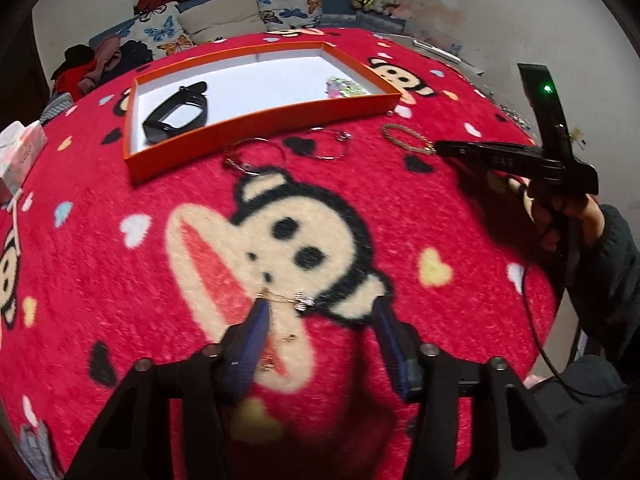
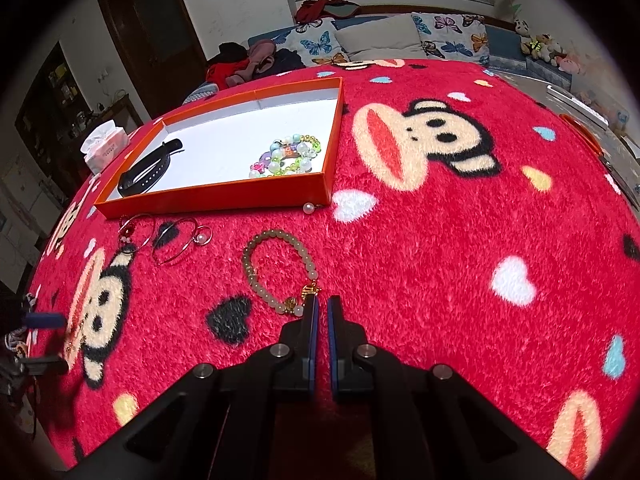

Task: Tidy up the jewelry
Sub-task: 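Lower the left tool onto the small gold pendant and grasp it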

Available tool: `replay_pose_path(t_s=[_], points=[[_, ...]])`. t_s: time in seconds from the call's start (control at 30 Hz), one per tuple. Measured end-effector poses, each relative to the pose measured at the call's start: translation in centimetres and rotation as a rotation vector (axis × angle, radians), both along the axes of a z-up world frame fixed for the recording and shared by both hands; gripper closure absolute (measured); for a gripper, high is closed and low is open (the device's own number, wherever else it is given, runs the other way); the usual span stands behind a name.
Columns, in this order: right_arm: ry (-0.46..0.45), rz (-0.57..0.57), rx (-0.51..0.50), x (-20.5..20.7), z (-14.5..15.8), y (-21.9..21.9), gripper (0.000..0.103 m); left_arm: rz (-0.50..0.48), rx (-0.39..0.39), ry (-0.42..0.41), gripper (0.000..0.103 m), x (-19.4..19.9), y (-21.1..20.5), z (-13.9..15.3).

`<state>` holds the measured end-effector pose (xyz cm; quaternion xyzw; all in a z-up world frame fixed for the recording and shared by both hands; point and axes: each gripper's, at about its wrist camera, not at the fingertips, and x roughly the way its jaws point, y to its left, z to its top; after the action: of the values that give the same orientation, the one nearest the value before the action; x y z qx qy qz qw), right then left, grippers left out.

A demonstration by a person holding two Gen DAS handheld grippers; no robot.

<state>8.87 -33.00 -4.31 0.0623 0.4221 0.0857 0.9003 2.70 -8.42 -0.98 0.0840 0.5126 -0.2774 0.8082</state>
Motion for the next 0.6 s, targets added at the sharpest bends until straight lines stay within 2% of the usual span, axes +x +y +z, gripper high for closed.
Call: replay_pose_path(t_s=[0.07, 0.13, 0.37, 0.6], points=[[0.0, 0.0, -0.001, 0.0, 0.0, 0.1, 0.097, 0.011, -0.01, 0.005, 0.063, -0.1, -0.1, -0.2], [0.0, 0.001, -0.002, 0.0, 0.0, 0.1, 0.097, 0.026, -0.013, 0.007, 0.066, 0.0, -0.2, -0.4], [-0.003, 0.001, 0.007, -0.1, -0.1, 0.0, 0.097, 0.031, 0.015, -0.003, 0.075, 0.3, -0.3, -1.0], [-0.003, 0.001, 0.007, -0.1, -0.1, 0.0, 0.097, 0.04, 0.025, -0.012, 0.078, 0.8, -0.4, -1.4]])
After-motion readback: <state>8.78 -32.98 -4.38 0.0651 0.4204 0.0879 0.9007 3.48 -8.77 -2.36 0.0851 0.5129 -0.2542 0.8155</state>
